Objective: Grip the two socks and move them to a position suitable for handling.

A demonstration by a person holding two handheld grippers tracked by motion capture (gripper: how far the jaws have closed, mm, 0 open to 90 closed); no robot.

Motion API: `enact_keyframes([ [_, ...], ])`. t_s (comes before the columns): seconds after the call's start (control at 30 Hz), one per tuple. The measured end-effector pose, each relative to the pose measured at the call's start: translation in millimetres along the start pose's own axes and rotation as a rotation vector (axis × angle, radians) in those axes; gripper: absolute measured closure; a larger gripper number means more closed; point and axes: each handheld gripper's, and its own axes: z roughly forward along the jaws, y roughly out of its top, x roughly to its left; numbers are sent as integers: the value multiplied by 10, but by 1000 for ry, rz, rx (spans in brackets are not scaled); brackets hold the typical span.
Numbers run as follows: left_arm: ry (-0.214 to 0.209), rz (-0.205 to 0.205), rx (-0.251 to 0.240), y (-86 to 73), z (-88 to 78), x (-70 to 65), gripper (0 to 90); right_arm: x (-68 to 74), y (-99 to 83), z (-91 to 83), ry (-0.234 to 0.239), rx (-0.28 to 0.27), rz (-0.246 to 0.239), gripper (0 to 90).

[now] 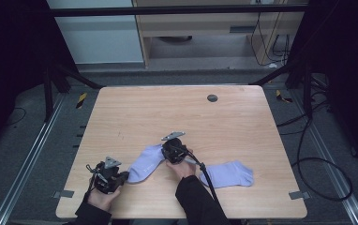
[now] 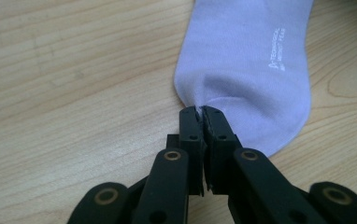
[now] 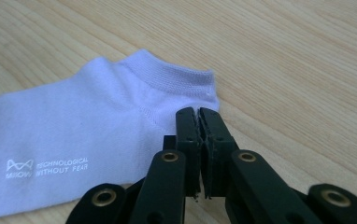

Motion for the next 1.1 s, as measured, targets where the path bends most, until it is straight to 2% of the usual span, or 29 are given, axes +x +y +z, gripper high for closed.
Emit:
enact_keyframes([
  [0.13, 20, 9, -25, 56, -40, 56, 869, -23, -15, -136, 18, -37, 19, 880],
  [0.27, 49, 4, -55, 151, -65, 174, 869, 4, -63, -309, 38, -86, 25, 880],
  [0.43, 82, 23, -39, 243, -9, 272, 868, 133, -156, -429, 47, -118, 40, 877],
  [0.57, 90, 34, -22, 276, 54, 330, 866, 225, -230, -408, 41, -107, 34, 871],
  [0.67, 101, 34, -19, 273, 78, 360, 857, 251, -268, -365, 35, -71, 49, 830],
  [0.73, 114, 32, -25, 266, 72, 367, 794, 253, -278, -355, 34, -60, 51, 810],
  [0.8, 118, 9, -55, 265, 13, 397, 740, 240, -306, -357, 22, -53, 44, 750],
  [0.93, 101, -28, -110, 277, -78, 408, 647, 184, -299, -462, 21, -91, 52, 697],
  [1.07, 92, -31, -133, 296, -139, 384, 610, 86, -262, -625, 13, -133, 53, 653],
  [1.1, 78, -29, -159, 321, -183, 337, 602, 37, -259, -697, 9, -150, 60, 639],
])
